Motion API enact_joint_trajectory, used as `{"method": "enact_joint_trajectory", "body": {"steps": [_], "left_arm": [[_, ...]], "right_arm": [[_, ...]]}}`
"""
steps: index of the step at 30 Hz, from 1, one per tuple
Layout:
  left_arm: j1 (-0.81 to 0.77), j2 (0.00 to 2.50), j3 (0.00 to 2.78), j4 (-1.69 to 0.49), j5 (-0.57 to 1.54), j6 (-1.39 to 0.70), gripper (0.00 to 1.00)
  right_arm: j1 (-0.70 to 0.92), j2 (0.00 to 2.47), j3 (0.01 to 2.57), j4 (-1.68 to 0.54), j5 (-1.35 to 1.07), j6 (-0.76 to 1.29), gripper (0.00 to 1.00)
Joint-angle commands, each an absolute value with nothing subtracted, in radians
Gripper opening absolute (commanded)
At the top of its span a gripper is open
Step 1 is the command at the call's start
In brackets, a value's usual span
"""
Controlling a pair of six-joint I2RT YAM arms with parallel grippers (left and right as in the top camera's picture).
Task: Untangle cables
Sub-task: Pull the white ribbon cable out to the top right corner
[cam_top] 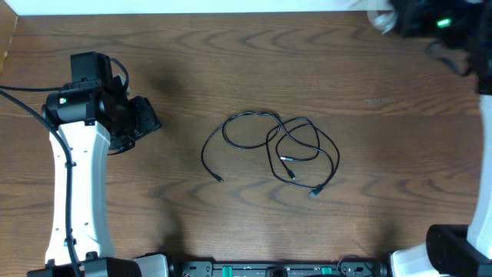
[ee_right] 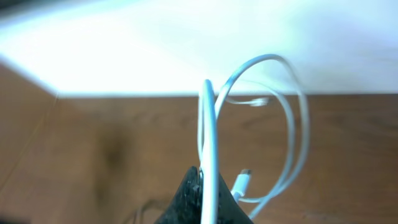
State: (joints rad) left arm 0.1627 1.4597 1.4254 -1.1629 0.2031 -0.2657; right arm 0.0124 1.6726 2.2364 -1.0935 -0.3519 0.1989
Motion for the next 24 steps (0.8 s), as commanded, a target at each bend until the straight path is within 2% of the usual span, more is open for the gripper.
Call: {"method": "enact_joint_trajectory", "body": {"steps": [1,7,13,24], "left_arm": [[0.167,1.464,1.422,-1.165,0.19,-0.267,0.61],[0.167,1.464,1.422,-1.165,0.19,-0.267,0.61],[0.167,1.464,1.422,-1.167,0.19,-0.267,0.61],[0.167,1.464,1.422,-1.166,0.19,-0.268,0.61]], "right_arm": [[-0.096,1.713,2.242,-1.053,-0.371,0.196,0.01],[-0.218,1.851,2.242,-0.962,-0.24,0.173,0.01],[-0.321,2.031,2.242,-0.779,-0.182,0.156,0.01],[-0.39,2.237,2.242,-0.552,-0.056,0.155,0.01]]}}
